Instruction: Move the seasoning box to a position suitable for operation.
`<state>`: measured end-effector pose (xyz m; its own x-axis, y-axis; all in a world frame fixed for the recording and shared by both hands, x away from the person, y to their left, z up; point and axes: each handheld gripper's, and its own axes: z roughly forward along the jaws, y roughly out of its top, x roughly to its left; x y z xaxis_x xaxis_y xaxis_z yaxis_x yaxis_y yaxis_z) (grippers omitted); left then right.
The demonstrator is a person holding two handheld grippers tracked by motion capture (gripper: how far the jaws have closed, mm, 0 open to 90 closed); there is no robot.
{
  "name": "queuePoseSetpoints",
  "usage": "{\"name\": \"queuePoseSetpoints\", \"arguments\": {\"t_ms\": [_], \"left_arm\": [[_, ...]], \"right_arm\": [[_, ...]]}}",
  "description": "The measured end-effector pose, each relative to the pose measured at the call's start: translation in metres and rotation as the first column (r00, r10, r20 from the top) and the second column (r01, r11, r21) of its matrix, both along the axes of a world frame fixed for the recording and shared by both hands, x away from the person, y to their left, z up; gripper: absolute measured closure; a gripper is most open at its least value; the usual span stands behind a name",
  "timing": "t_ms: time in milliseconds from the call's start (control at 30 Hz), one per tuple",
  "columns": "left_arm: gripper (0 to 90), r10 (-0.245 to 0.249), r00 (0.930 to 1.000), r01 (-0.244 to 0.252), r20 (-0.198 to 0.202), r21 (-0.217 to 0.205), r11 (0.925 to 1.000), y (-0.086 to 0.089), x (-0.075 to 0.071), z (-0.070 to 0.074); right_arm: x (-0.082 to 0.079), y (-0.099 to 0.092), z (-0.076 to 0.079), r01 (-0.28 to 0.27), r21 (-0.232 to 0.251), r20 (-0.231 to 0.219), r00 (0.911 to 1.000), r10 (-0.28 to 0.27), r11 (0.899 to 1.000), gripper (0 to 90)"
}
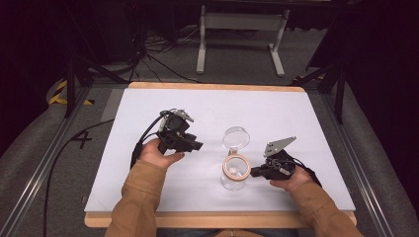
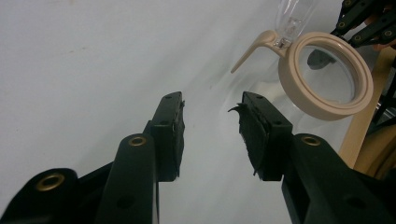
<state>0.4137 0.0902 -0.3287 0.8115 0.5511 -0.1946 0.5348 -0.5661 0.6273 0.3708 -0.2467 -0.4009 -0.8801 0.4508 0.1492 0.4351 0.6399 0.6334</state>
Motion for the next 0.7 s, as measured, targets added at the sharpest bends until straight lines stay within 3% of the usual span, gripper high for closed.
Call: {"name": "queuePoseSetpoints", "arguments": {"t_ms": [467, 567, 633, 700], "left_arm": [[60.1, -0.01, 1.0, 0.01, -0.002, 0.003, 1.0, -0.0031, 0.0039, -0.0017], [60.2, -0.007, 1.0, 0.007, 0.007, -0.003, 1.0, -0.0031, 0.0046, -0.0022], [62.6, -0.016, 0.9997, 0.017, 0.019, -0.018, 0.9997, -0.0022, 0.0032, -0.0009], [65.8, 0.0, 0.999, 0.003, 0.044, -0.062, 0.9981, -0.0003, 0.0018, 0.0007]], "right_arm": [[-0.0015, -0.0006, -0.0018, -0.026, 0.016, -0.007, 0.9996, 0.027, 1.0, 89.2], [-0.0009, -0.0024, -0.0009, -0.014, 0.015, 0.009, 0.9999, 0.014, 1.0, 89.3], [-0.0007, -0.0046, 0.0011, 0.005, 0.022, 0.03, 0.9995, -0.006, 1.0, 89.3], [-0.0004, -0.0075, 0.005, 0.025, 0.038, 0.052, 0.9983, -0.027, 0.999, 89.3]]}}
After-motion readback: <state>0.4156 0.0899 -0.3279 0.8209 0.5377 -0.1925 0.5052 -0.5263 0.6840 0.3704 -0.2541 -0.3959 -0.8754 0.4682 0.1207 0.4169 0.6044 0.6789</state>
